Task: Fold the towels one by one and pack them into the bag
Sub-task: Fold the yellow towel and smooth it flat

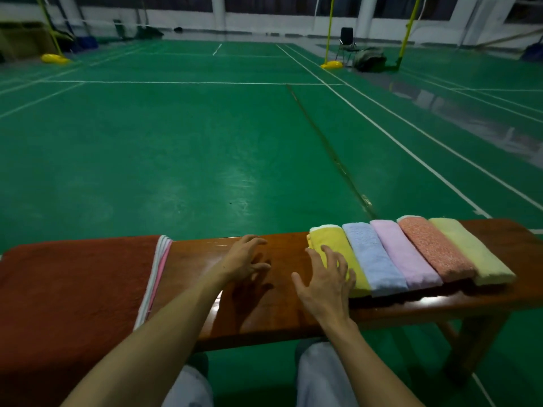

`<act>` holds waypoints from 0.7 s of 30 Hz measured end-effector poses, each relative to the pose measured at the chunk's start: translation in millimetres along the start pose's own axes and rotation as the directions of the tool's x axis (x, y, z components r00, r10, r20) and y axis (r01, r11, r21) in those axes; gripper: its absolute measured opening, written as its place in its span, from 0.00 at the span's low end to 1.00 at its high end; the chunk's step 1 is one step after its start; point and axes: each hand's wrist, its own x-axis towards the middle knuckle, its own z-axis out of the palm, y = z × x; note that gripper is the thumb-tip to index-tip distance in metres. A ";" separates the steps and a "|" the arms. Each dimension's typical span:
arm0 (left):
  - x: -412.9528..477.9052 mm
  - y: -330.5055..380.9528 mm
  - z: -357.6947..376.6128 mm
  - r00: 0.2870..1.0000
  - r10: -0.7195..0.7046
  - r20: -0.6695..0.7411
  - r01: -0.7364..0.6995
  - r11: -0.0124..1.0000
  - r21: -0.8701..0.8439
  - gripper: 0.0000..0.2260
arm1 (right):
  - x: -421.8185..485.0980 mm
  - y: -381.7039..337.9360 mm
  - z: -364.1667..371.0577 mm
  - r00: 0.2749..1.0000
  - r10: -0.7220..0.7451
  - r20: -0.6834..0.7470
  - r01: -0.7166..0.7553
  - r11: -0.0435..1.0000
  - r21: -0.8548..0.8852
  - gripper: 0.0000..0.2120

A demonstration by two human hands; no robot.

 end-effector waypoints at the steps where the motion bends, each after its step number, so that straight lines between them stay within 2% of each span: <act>1: -11.6 -9.2 -6.7 1.000 -0.022 -0.020 0.022 1.000 -0.002 0.29 | -4.7 -10.5 5.0 1.000 -0.028 0.006 0.028 0.998 0.050 0.27; 3: -35.5 -28.1 -18.9 0.995 -0.074 -0.066 0.073 0.997 -0.020 0.28 | -11.6 -34.2 14.0 0.995 -0.053 0.084 0.033 0.976 0.214 0.26; 5: -61.0 -48.1 -30.4 0.986 -0.126 -0.113 0.122 0.992 -0.042 0.26 | -17.9 -61.5 21.3 0.971 -0.023 0.238 -0.079 0.910 0.407 0.24; 7: -81.7 -68.8 -40.5 0.977 -0.149 -0.153 0.142 0.988 -0.054 0.25 | -22.3 -85.9 32.1 0.933 -0.013 0.360 -0.190 0.832 0.522 0.22; 12: -125.4 -111.6 -67.5 0.939 -0.229 -0.255 0.215 0.973 -0.084 0.20 | -32.7 -147.0 72.9 0.820 -0.101 0.563 -0.333 0.715 0.614 0.20; 15: -139.5 -132.7 -78.9 0.898 -0.271 -0.347 0.245 0.962 -0.116 0.16 | -40.2 -180.5 94.8 0.755 -0.181 0.631 -0.376 0.669 0.641 0.21; 17: -143.7 -142.1 -83.8 0.875 -0.285 -0.392 0.246 0.958 -0.146 0.13 | -44.4 -197.3 107.8 0.741 -0.217 0.636 -0.363 0.667 0.650 0.21; 21: -149.9 -154.8 -86.8 0.866 -0.293 -0.404 0.240 0.954 -0.177 0.12 | -49.1 -220.8 128.0 0.764 -0.223 0.605 -0.308 0.699 0.646 0.26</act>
